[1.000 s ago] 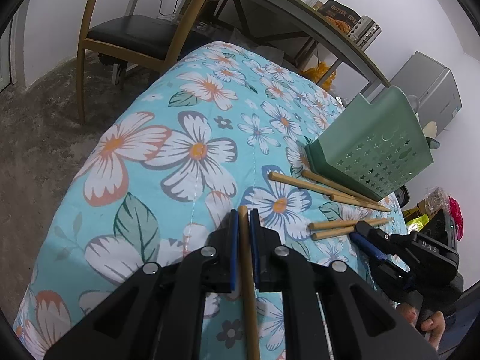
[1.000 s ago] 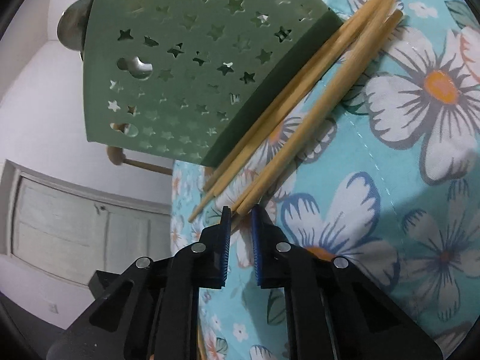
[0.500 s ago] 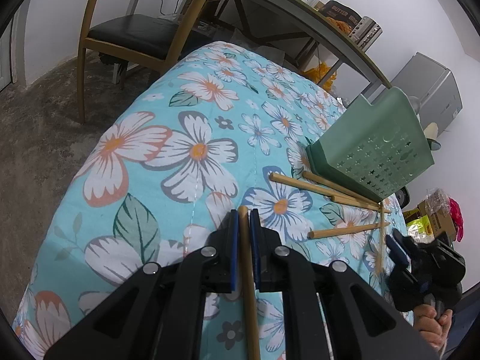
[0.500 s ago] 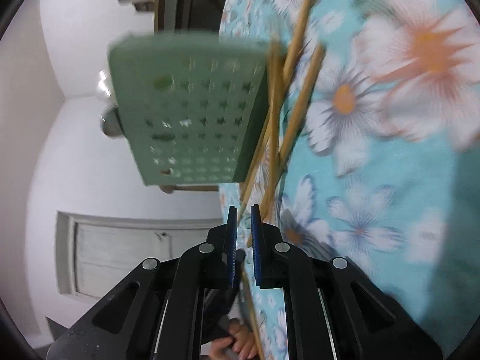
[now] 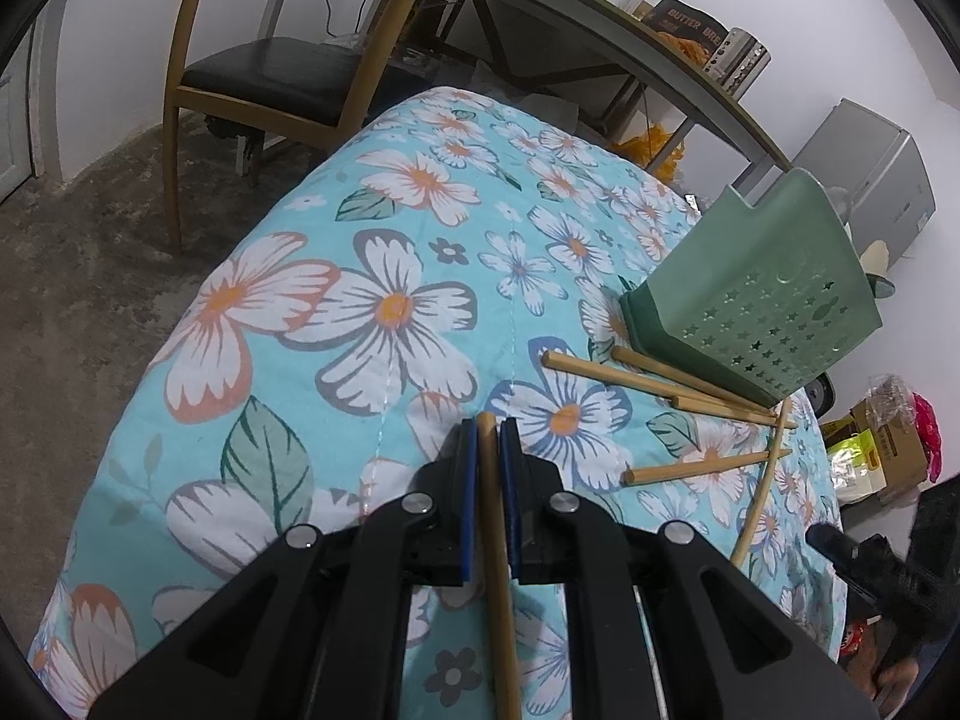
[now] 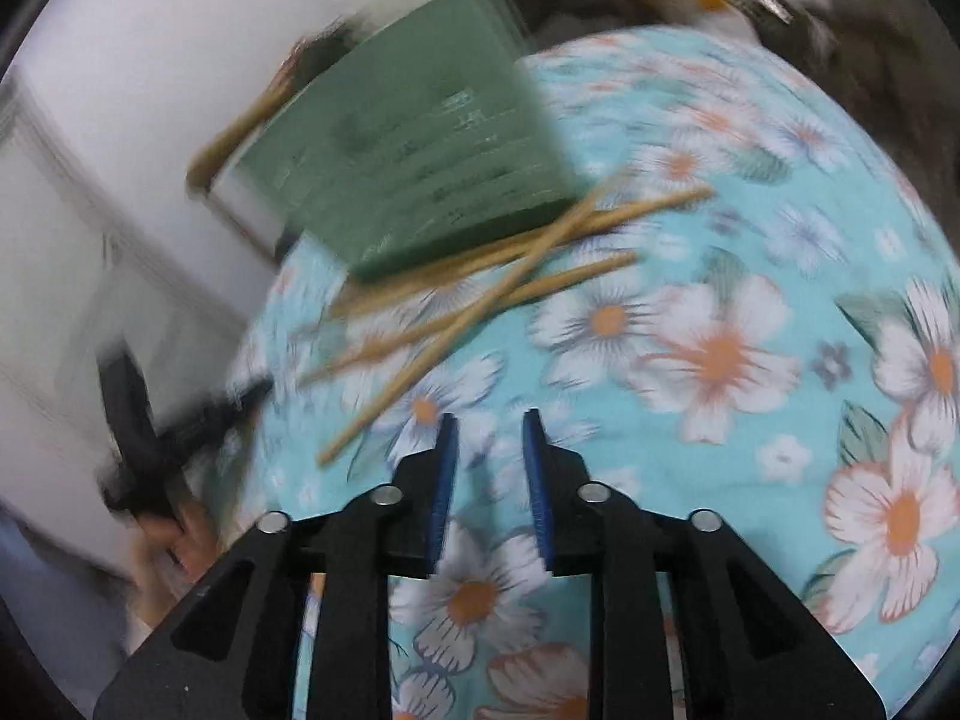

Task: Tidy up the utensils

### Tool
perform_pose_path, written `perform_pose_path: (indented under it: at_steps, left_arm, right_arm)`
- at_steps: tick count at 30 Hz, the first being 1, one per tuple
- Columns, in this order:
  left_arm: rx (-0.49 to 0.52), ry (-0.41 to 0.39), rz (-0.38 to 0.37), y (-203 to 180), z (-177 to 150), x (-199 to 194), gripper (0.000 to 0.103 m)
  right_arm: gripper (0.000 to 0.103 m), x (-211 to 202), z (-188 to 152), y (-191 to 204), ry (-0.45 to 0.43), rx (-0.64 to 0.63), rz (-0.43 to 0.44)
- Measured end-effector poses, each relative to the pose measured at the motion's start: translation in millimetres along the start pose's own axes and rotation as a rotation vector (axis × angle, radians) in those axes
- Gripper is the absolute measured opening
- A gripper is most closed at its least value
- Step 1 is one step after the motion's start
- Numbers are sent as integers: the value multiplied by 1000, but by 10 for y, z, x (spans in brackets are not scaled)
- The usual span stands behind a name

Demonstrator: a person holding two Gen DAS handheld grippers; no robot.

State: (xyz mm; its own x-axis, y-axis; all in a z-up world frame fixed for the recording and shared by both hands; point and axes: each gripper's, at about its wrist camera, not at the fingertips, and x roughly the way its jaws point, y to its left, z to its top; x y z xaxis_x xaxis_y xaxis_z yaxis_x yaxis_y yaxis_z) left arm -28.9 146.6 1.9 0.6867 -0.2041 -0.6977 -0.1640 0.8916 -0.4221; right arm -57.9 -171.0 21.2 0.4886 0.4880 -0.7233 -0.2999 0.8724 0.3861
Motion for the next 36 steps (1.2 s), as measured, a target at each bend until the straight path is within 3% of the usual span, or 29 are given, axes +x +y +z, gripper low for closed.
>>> perform_pose_path:
  at_steps: [2, 5, 9, 13, 16, 20, 22, 26, 29, 31, 36]
  left_arm:
    - [1, -1, 3, -6, 0, 2, 9]
    - [-1, 0, 0, -1, -1, 2, 9]
    - [-5, 3, -5, -5, 10, 15, 9]
    - [11, 3, 6, -23, 9, 27, 9]
    - [3, 4, -4, -12, 14, 31, 9]
    - [-21, 8, -27, 26, 28, 39, 9]
    - [-16, 7, -21, 19, 30, 41, 9]
    - [-1, 4, -5, 11, 32, 45, 9]
    - [-3, 4, -6, 5, 30, 46, 9]
    - [-2, 4, -5, 2, 31, 47, 9]
    - [0, 3, -3, 4, 32, 48, 9]
  right_arm:
    - [36, 98, -87, 201, 23, -140, -66]
    - [37, 225, -266, 469, 33, -360, -142]
    - [40, 341, -265, 615, 32, -568, -233]
    - [47, 394, -140, 743, 68, -721, -250]
    - [50, 471, -108, 958, 100, -862, -314]
    - [50, 679, -188, 1195, 190, -1055, -296]
    - [50, 730, -197, 1278, 193, -1142, -299]
    - [50, 857, -116, 1370, 272, -1182, -292]
    - [47, 979, -151, 1477, 298, -1238, -343]
    - [28, 1030, -246, 1546, 310, -1280, -359]
    - [23, 1137, -309, 1600, 322, -1286, -389]
